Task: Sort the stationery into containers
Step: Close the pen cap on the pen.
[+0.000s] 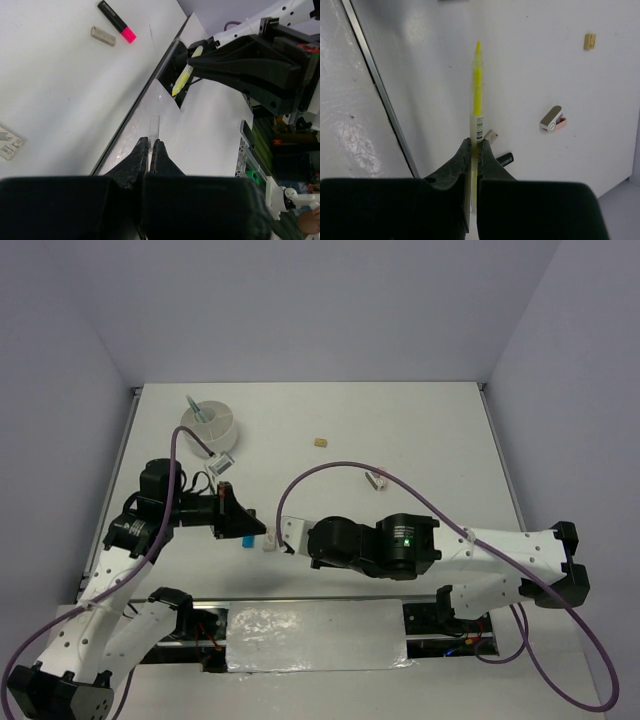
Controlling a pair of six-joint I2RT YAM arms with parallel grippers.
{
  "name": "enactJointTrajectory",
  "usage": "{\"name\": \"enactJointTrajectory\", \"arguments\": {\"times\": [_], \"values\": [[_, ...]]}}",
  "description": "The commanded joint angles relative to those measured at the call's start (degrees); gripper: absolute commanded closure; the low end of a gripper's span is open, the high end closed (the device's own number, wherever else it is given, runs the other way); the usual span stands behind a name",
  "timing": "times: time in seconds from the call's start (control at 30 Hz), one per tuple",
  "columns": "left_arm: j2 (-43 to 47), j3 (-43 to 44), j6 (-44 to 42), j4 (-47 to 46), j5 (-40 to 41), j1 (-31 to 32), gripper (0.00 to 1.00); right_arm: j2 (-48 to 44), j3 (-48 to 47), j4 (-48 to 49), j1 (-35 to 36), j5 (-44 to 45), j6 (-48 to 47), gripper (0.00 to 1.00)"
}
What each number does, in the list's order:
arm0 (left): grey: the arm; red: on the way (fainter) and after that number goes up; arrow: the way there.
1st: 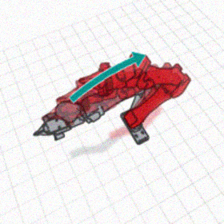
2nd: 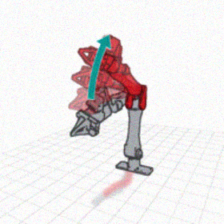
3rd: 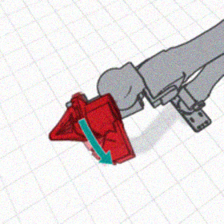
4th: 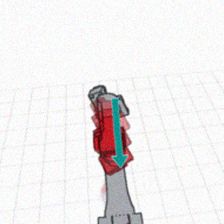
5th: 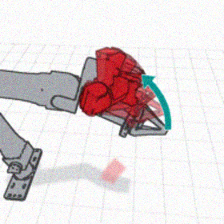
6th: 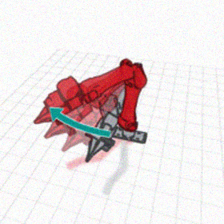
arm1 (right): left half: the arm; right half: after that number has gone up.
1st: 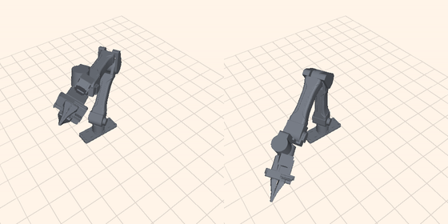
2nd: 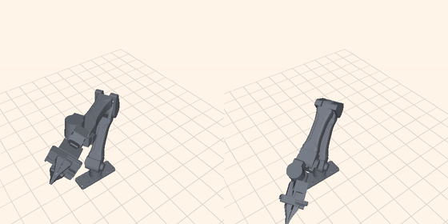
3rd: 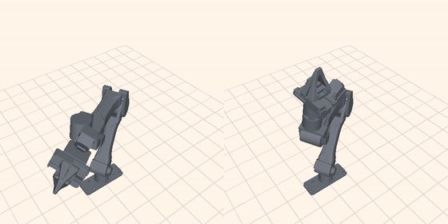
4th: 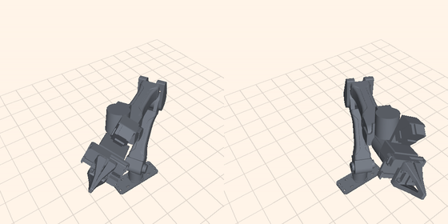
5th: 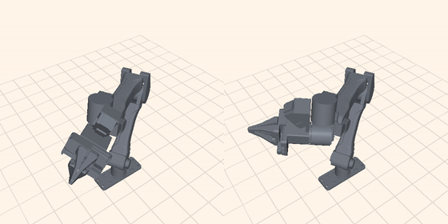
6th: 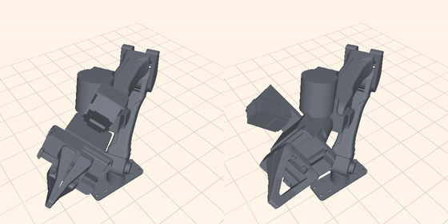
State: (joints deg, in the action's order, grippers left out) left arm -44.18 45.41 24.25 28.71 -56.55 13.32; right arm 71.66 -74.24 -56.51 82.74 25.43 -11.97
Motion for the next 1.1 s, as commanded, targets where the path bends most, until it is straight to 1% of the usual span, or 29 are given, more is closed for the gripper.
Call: {"name": "enactJointTrajectory", "arguments": {"times": [0.0, 0.17, 0.3, 0.53, 0.63, 0.87, 1.07], "values": [[0.15, -1.02, -1.4, -1.19, -0.92, 1.18, 1.0, 0.94, -3.37, -0.1, 0.58, 2.26, -1.74, 1.0], [0.94, -2.78, 0.97, -4.89, -3.82, 1.44, 1.0, 1.29, -3.02, 3.25, 0.49, 2.34, -3.68, 1.0], [0.42, -2.52, 0.45, -4.27, -3.56, 1.88, 1.0, 1.82, -3.37, 4.13, 0.49, 1.64, -4.03, 1.0], [1.47, -4.98, 5.63, -12.09, -6.55, 1.97, 1.0, 2.08, -2.23, 7.55, 0.67, -1.35, -4.03, 1.0], [1.29, -4.98, 5.72, -12.19, -6.99, 1.97, 1.0, 1.29, -1.53, 9.31, 0.67, -2.22, -4.29, 1.0], [1.47, -4.8, 5.81, -12.45, -7.17, 1.97, 1.0, 1.73, -1.52, 9.84, 1.02, -2.75, -4.47, 1.0], [1.21, -4.45, 4.85, -11.58, -5.86, 1.97, 1.0, 1.47, -1.17, 9.23, 1.02, -1.09, -4.21, 1.0]]}}
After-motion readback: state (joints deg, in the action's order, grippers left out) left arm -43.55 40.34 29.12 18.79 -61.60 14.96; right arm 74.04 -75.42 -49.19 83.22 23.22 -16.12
